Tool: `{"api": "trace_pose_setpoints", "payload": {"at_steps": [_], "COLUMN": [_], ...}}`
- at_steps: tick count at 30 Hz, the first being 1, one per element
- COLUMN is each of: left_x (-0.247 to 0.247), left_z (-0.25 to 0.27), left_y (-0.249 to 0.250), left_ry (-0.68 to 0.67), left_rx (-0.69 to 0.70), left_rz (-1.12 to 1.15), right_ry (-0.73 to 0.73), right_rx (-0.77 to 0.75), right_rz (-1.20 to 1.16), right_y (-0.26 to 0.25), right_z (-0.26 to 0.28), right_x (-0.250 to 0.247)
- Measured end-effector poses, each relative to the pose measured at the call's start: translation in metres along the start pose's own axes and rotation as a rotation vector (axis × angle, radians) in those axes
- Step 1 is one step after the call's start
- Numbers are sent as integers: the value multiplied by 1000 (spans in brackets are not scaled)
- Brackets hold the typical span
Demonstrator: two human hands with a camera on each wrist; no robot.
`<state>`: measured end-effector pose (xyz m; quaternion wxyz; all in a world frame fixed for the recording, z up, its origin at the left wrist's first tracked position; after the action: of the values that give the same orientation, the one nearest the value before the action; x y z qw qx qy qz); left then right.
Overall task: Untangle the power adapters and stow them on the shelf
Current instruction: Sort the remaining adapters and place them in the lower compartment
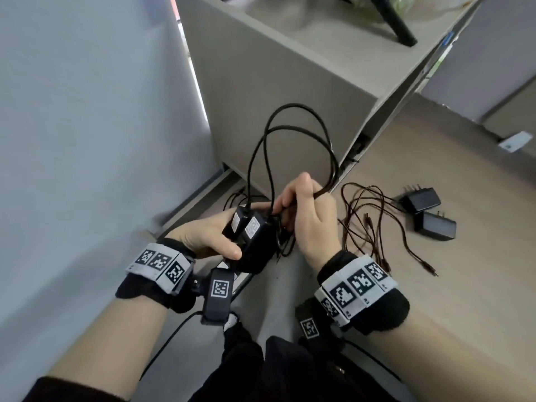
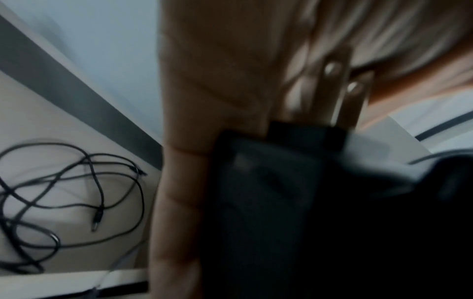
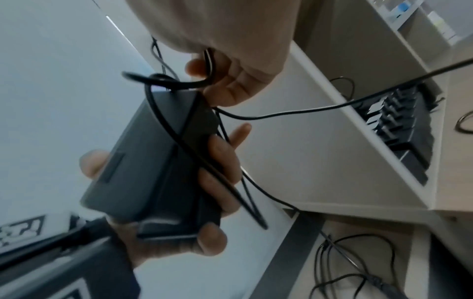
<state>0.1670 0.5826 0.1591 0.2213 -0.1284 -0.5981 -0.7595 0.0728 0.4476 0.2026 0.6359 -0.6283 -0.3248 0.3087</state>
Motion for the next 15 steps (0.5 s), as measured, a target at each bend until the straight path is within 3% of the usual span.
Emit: {"api": "trace_pose_setpoints", "payload": {"at_steps": [4,5,7,8,10,11,13,15], "left_x": [-35,-43,-64,-72,-85,-91,-105,-110], "left_z": [32,41,60,68,84,88,91,89], "left_y": [7,8,13,17,21,23,20,20], "left_ry": [-102,-133,-54,-93,-95,-31,138,267], "left_rx": [7,7,-73,-77,105,190,68,51], "left_rz": [85,113,167,218,191,110,48,-65], "right_ry": [-40,-68,-130,-151,-196,-225,-296,-353], "right_rx": [69,57,3,-34,-143,-198,-271,-279], "right_rz": [-121,-121,-88,-74,-33,4,110,204], "right_y": [-14,-20,-31,-35,-41,-42,-38,-26], "right_z": [-8,-11,-15,-16,-17,-17,-18,-21], "right_x": [43,53,79,91,114,125,144,158]}}
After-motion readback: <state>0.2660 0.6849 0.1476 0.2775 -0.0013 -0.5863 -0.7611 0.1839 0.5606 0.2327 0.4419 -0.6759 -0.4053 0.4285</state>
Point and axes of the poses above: each hand's wrist, its own z-axis away from the middle knuckle, its own x-axis out of the palm, y = z × x, the point moved 2 cm from there along -z, towards the middle knuckle, and after that the axes turned 2 degrees about -z, right-handed, at the moved point
